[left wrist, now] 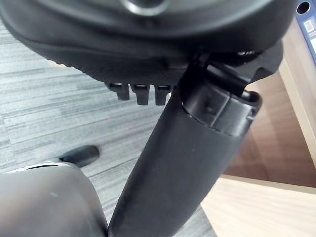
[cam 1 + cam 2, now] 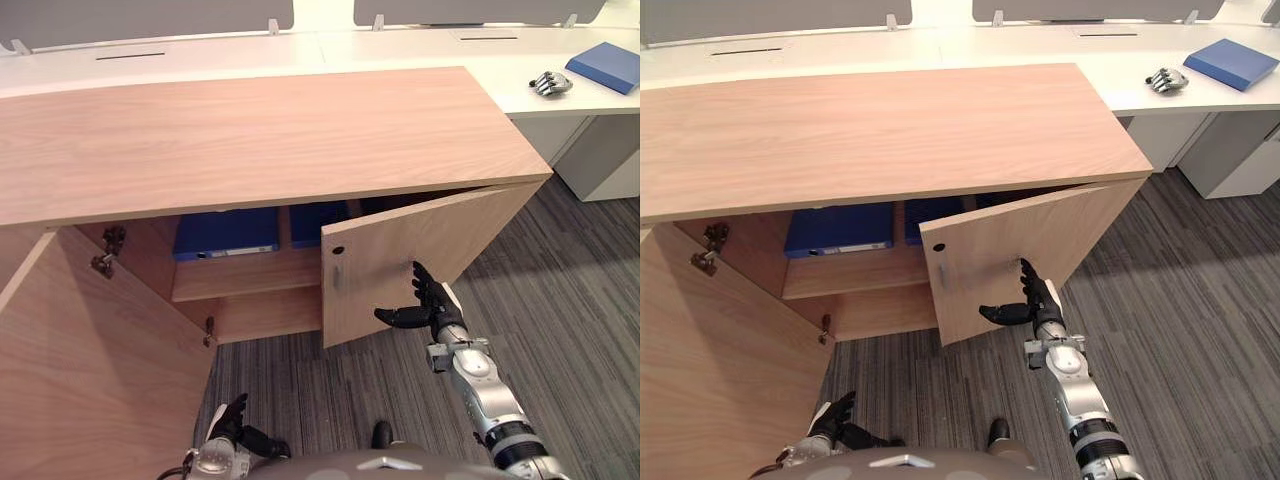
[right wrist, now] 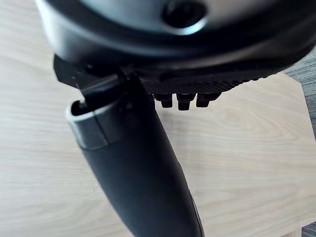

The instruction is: Walk over to the cabinet, pick up the folder, carry it to the office cabinet, place the folder inside the office cabinet, then close the office cabinet door

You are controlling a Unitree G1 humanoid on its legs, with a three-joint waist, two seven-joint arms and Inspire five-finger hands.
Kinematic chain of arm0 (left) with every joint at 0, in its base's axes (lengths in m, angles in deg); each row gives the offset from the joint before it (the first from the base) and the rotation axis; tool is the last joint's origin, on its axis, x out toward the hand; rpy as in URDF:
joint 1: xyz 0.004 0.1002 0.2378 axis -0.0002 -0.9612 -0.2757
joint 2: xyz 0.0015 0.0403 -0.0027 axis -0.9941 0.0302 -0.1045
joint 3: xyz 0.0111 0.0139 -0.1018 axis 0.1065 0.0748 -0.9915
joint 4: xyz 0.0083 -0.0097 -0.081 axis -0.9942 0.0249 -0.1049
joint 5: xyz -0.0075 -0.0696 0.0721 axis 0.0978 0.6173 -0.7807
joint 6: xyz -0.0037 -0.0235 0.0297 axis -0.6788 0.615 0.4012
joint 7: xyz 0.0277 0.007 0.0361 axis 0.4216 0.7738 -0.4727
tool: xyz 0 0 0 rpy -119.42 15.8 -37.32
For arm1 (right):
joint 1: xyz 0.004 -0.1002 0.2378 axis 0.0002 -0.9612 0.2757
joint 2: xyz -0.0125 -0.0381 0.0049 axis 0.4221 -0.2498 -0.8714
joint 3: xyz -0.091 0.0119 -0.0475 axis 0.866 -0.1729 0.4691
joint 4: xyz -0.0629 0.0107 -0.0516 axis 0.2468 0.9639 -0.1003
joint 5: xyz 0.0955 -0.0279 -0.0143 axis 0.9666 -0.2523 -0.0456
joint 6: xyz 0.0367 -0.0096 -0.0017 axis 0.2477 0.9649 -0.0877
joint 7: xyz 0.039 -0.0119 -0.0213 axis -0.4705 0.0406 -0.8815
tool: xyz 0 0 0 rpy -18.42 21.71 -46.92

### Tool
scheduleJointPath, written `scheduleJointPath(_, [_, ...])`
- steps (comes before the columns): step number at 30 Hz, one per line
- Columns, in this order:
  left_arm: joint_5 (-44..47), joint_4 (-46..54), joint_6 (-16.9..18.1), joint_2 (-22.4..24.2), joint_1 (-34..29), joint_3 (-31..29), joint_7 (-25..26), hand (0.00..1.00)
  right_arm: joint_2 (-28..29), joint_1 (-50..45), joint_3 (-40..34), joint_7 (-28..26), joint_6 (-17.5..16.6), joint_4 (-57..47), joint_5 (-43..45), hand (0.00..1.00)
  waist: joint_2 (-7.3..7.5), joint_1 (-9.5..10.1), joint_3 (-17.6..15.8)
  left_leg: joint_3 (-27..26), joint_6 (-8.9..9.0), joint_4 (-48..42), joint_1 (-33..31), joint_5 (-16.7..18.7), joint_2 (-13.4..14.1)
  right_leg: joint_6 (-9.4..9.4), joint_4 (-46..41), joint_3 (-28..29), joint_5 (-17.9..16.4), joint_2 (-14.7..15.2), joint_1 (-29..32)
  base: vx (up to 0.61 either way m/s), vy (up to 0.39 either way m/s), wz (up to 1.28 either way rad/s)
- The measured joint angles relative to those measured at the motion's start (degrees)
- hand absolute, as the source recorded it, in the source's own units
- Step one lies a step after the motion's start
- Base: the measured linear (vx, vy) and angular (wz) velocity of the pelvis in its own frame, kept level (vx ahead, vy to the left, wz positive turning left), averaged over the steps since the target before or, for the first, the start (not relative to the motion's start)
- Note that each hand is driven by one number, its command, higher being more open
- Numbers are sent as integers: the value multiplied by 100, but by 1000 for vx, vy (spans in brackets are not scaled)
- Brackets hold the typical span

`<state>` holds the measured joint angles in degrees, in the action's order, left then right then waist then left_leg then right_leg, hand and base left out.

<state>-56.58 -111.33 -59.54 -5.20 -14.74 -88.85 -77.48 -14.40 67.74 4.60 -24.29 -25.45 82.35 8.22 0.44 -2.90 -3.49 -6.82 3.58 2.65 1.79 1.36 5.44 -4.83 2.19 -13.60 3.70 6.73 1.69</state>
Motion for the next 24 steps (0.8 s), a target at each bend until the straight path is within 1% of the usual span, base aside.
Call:
scheduleJointPath(5, [77,59,0,16,4,0,18,100,2,196,-1,94,-34,202,-62,100,-22,7,-66,-1,-1,6,-5,-2,-1,-2,34,-4,12,-4,17,0,0,0])
scheduleJointPath(7, [78,112,0,32,5,0,29,100,5,283,-1,92,-38,303,-226,100,-35,21,-106,-2,-1,9,-14,-2,-6,0,66,-4,33,-4,14,0,0,0])
scheduleJointPath(10, [78,147,0,53,36,0,32,100,13,347,-1,84,-42,429,-289,100,-59,75,-170,-10,-1,9,-32,-2,-14,0,109,2,63,-3,15,0,0,0])
scheduleJointPath(13, [76,155,0,54,42,-2,35,100,61,328,-1,37,-42,588,-618,100,-53,97,-176,-14,-1,15,-31,-2,-16,-1,112,2,63,-2,15,0,0,0])
scheduleJointPath(19, [73,214,1,49,45,-5,37,100,251,-160,13,-138,-85,615,-1139,100,-7,112,-204,-15,-2,14,-4,-1,-18,-1,111,8,63,1,-8,0,0,0])
scheduleJointPath(24, [73,214,1,72,53,-7,98,100,390,-584,13,-214,-100,1277,-1686,100,-1,113,-208,-19,-4,13,80,1,-17,-3,111,10,60,1,-88,0,0,0])
